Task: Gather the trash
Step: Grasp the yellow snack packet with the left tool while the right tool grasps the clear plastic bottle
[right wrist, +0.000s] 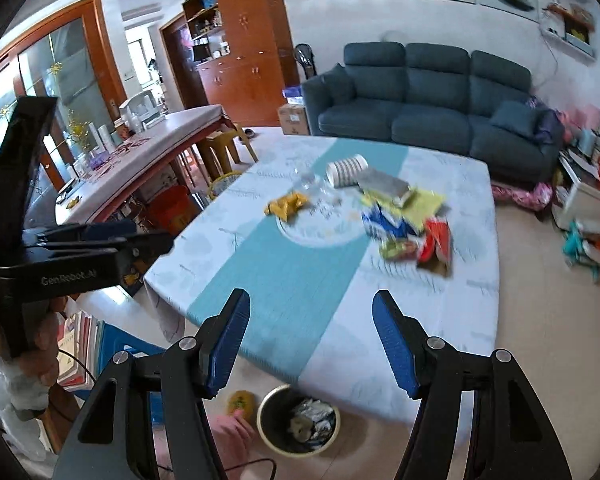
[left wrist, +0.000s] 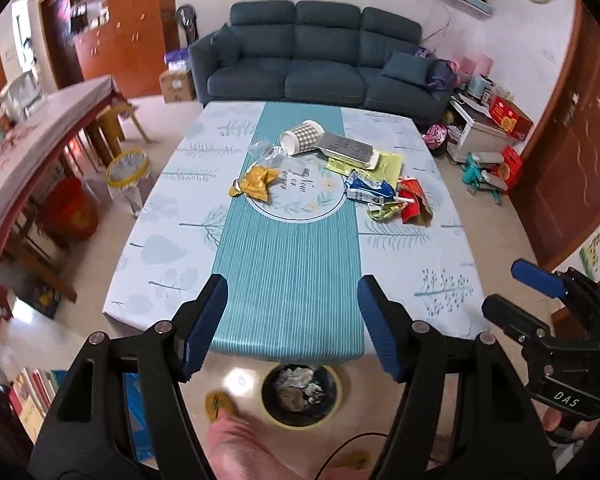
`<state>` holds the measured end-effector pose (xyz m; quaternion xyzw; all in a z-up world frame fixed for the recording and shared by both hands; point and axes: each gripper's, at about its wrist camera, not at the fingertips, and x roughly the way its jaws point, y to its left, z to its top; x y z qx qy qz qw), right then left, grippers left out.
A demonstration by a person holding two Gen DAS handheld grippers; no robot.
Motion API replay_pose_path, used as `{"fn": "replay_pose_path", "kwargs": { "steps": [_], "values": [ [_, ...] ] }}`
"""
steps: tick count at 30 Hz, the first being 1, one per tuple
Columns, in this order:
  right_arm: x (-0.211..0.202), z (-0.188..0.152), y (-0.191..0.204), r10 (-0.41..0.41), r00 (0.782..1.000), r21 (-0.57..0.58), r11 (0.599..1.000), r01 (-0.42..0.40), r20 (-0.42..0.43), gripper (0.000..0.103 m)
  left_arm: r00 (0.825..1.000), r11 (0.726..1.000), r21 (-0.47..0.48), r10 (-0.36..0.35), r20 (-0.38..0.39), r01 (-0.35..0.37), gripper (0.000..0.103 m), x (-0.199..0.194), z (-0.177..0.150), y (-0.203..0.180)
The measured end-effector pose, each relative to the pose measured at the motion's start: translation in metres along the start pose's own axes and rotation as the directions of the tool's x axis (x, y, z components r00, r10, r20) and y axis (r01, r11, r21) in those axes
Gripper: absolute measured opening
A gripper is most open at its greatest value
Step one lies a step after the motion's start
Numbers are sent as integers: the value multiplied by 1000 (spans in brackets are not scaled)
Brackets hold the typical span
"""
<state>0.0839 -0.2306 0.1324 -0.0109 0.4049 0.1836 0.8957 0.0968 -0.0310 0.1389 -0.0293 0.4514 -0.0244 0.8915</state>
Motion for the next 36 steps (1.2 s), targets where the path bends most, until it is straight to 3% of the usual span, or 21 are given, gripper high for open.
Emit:
{"fn": "replay_pose_path", "kwargs": {
  "steps": [5,10,17,24,31,33,34,36],
  "values": [
    [43,42,2,-19,1000,44,999,19,0,65,998,999,-25,-32,-58,31,65,42,39,24],
    [107,80,1,-38,998,123,991,44,-51,65,994,999,8,-47,-98,48,65,106,91,50],
    [219,123,-4,-91,990,231,966,114,-106,65,969,994,69,-67,-236,85,65,241,146,80],
    [308,139,-13,-133,972,324,926,191,-192,65,929,985,117,-73,-364,123,64,358,157,88],
    [356,151,-15,-160,957,289,930,229,-243,65,890,983,90,-107,-442,163,64,410,151,94],
    [363,151,-16,-155,954,281,932,227,-256,65,881,983,72,-117,-458,168,55,419,148,97],
    [368,153,-16,-153,953,273,935,225,-262,65,887,983,65,-126,-445,172,54,419,149,99],
    [380,155,-16,-145,951,257,942,217,-273,65,887,982,58,-138,-441,182,41,421,149,102]
  ]
}}
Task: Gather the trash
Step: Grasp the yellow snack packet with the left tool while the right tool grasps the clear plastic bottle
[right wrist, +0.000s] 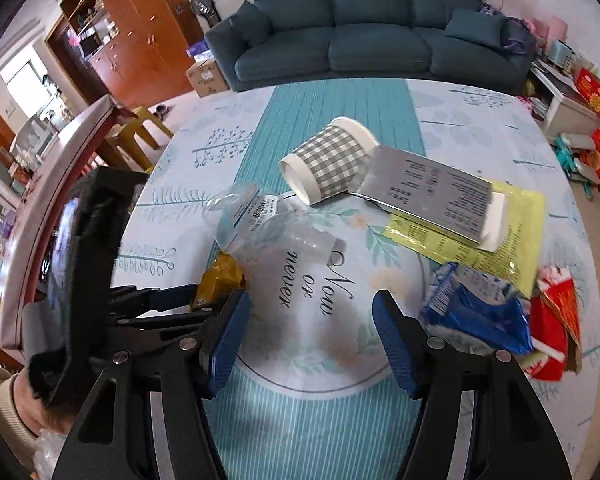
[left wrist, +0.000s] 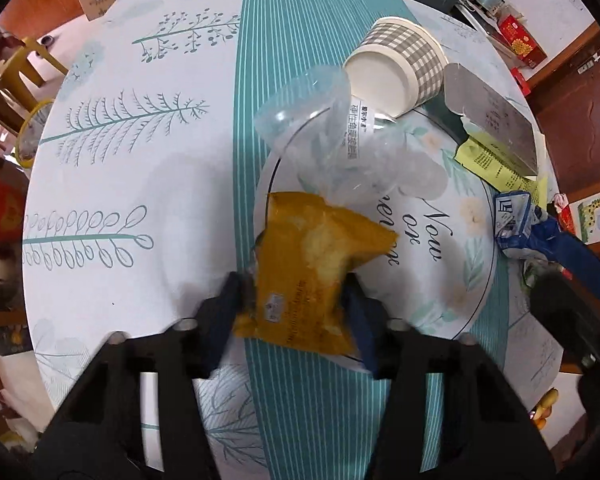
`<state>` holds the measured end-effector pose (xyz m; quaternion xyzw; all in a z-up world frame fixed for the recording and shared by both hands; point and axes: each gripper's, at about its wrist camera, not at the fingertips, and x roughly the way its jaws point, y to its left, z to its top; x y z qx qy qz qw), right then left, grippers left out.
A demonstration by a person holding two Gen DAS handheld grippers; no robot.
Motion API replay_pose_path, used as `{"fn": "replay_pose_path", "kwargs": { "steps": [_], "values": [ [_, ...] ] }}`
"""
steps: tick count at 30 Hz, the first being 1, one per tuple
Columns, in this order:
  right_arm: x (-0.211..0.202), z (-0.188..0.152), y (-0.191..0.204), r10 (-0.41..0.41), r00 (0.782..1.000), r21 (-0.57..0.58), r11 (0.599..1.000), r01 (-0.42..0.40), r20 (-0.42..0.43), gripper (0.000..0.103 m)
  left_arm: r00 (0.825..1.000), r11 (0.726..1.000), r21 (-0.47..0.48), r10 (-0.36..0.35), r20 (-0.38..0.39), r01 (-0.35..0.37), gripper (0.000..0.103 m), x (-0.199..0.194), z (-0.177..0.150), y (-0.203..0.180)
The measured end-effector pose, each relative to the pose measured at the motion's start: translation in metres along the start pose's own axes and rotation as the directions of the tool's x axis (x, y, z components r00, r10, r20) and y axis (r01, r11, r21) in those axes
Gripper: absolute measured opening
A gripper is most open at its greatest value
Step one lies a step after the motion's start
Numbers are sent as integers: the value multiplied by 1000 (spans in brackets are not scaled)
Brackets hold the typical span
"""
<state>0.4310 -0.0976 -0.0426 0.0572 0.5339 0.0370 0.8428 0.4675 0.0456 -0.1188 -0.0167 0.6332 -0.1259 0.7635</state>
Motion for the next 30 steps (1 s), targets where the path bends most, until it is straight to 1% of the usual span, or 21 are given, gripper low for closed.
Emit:
{"fn": "replay_pose_path", "kwargs": {
  "steps": [1,2,3,6,10,12,16,18,21,24,28,30],
  "values": [
    [2,1,2,0,1000,-8,1000,0,-3,65,1000,1000,-2,-10,2,10,36,0,0,3],
    [7,3,6,2,1000,-20,1000,-3,-8,65,1000,1000,-5,-17,-1,17,24,1,0,6],
    [11,5,9,5,1000,-33,999,-5,-13,65,1000,1000,-9,-28,-6,28,22,0,-1,12],
    [25,11,24,4,1000,-92,996,-6,-18,65,1000,999,-30,-22,9,23,16,-7,-4,32],
    [44,18,44,-21,1000,-199,980,17,-20,65,1000,997,-72,-10,16,11,16,-16,-6,60],
    [52,23,51,-32,999,-233,972,26,-19,65,1000,996,-91,-10,23,12,15,-24,-6,70],
    [59,34,56,-16,1000,-244,970,11,-17,65,999,992,-126,-13,38,18,15,-35,-8,91],
    [66,40,56,-28,999,-264,964,19,-32,65,999,991,-135,-20,34,24,15,-37,-11,100],
    [78,49,53,-50,997,-281,959,34,-50,65,999,990,-139,-28,28,32,15,-37,-12,105],
    [95,59,46,-42,994,-260,965,14,-100,65,999,990,-135,-34,30,38,15,-39,-14,108],
    [110,63,41,-43,988,-251,968,3,-151,65,999,992,-119,-36,31,40,15,-43,-17,108],
    [117,64,42,-17,984,-243,970,-26,-176,65,999,993,-111,-38,30,42,15,-43,-17,107]
  ]
}}
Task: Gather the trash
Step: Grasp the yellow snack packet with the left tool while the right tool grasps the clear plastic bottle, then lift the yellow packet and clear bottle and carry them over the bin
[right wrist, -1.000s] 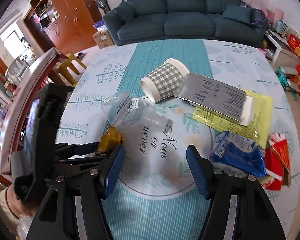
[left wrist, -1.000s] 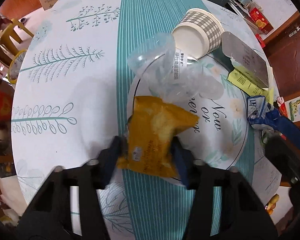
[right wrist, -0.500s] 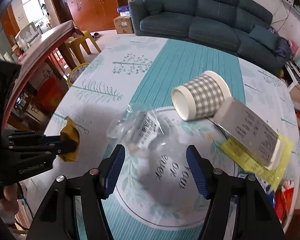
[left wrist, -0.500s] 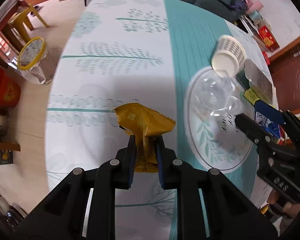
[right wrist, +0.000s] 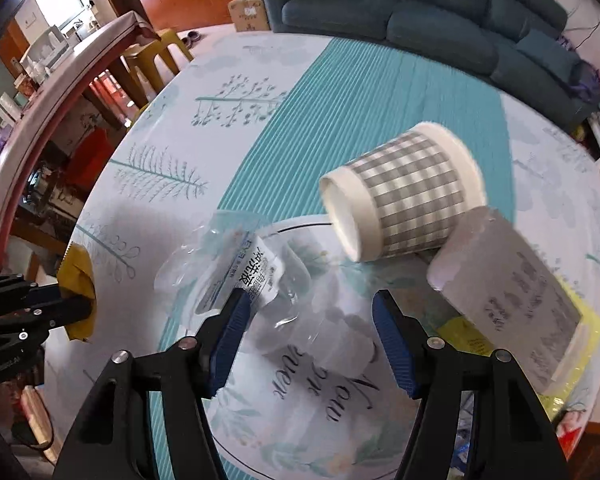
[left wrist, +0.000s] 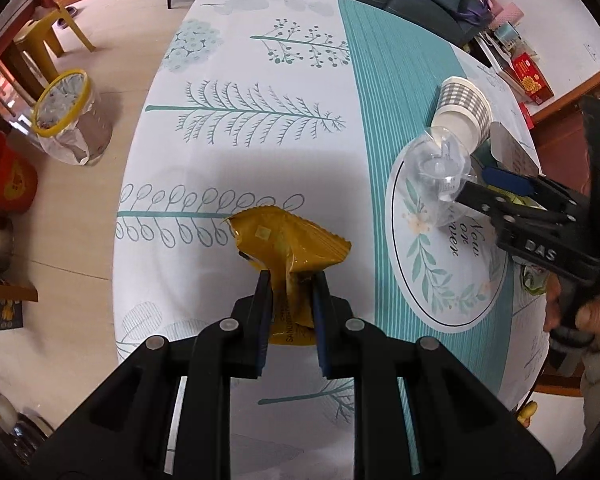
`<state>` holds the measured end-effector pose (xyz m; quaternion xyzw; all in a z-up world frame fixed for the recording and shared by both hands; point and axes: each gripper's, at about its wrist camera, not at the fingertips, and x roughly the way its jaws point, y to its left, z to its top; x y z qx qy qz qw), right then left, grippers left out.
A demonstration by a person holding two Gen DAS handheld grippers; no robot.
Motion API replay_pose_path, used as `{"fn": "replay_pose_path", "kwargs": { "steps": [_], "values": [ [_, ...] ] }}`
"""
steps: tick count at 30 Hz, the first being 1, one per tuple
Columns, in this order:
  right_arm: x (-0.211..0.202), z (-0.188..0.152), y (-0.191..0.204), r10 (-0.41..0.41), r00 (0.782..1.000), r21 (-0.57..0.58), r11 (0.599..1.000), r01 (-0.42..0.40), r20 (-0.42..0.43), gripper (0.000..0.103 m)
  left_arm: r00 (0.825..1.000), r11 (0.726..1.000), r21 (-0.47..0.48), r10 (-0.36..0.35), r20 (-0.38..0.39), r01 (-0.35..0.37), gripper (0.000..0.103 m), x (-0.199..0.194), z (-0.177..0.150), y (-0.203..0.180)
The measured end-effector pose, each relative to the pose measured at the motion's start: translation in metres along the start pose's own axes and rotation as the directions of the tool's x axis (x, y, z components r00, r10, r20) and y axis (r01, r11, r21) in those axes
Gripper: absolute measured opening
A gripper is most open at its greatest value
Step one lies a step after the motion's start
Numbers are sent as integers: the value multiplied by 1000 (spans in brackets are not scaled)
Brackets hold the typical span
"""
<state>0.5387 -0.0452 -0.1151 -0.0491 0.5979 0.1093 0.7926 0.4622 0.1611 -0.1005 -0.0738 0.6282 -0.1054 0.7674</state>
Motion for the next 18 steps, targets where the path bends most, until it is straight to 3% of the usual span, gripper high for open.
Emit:
{"fn": "replay_pose_path", "kwargs": {
  "steps": [5,8,10,18],
  "values": [
    [9,-3,13,28,999,-25,999,-29,-33,65,1000,1000,21,-6,-4,6,15,0,1,-1],
    [10,-13,25,49,998,-55,997,-51,-39,57,1000,999,31,-9,-6,10,15,1,-1,-3],
    [4,-20,25,77,997,-24,997,-78,-16,50,1000,999,38,-9,-8,9,15,2,-3,-4],
    [-23,-74,11,37,999,174,984,-39,16,48,1000,995,101,-12,-2,12,15,-5,-14,-24]
  ]
}}
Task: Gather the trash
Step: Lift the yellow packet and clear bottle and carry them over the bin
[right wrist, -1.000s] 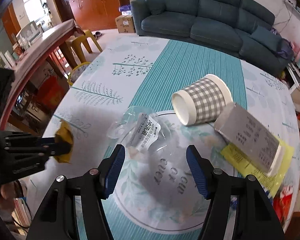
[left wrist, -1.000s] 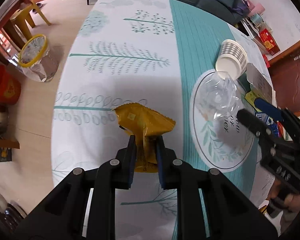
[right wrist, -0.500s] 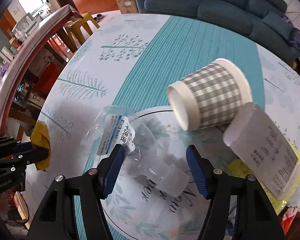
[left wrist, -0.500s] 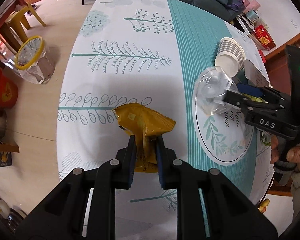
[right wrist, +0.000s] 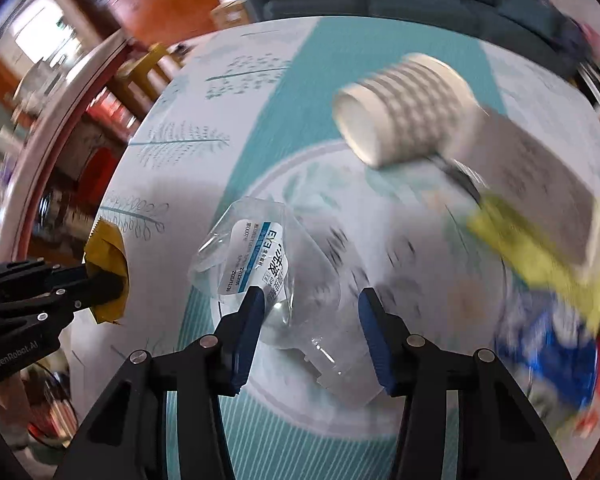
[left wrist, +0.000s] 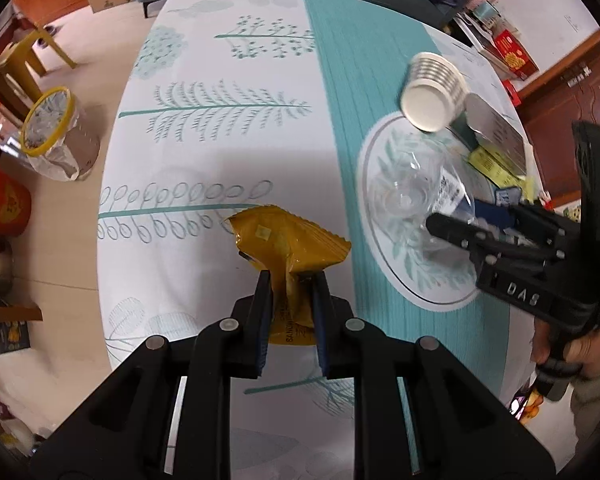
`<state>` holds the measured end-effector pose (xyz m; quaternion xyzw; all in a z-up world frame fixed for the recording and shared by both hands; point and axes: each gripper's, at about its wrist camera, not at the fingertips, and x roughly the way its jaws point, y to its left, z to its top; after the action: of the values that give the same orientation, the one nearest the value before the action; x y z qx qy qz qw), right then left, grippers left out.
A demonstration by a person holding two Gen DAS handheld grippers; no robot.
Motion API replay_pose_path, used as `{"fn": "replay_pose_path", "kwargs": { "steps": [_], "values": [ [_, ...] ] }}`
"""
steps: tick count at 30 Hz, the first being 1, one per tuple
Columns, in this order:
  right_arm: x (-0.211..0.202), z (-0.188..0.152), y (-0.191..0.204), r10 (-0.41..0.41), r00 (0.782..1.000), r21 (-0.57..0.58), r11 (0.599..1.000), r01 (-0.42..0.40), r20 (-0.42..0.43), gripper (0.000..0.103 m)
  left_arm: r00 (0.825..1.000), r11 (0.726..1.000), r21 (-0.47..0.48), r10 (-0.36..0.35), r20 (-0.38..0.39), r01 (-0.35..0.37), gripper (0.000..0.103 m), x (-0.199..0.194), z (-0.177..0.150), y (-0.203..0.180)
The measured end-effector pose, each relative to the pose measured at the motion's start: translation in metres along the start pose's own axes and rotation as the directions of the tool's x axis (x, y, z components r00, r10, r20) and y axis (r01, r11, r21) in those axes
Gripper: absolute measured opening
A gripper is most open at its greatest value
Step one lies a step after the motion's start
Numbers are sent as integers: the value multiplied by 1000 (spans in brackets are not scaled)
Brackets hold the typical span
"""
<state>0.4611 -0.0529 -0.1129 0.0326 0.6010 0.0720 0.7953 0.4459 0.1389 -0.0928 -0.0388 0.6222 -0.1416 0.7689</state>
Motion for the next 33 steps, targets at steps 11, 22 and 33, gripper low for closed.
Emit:
{"fn": "replay_pose_path", "kwargs": {
  "steps": [11,22,33],
  "values": [
    [-110,-130,-47,76,978,285,950,-130,194,48,1000,990,141,-4,12,2,15,-38,-54,-71],
    [-207,-307,-102,153,947,339,908,-248,283,48,999,971,238,-30,22,24,15,-77,-171,-199],
    [-235,-479,-152,204,954,347,898,-272,219,48,1000,966,257,-13,-11,16,15,-78,-317,-296]
  ]
}}
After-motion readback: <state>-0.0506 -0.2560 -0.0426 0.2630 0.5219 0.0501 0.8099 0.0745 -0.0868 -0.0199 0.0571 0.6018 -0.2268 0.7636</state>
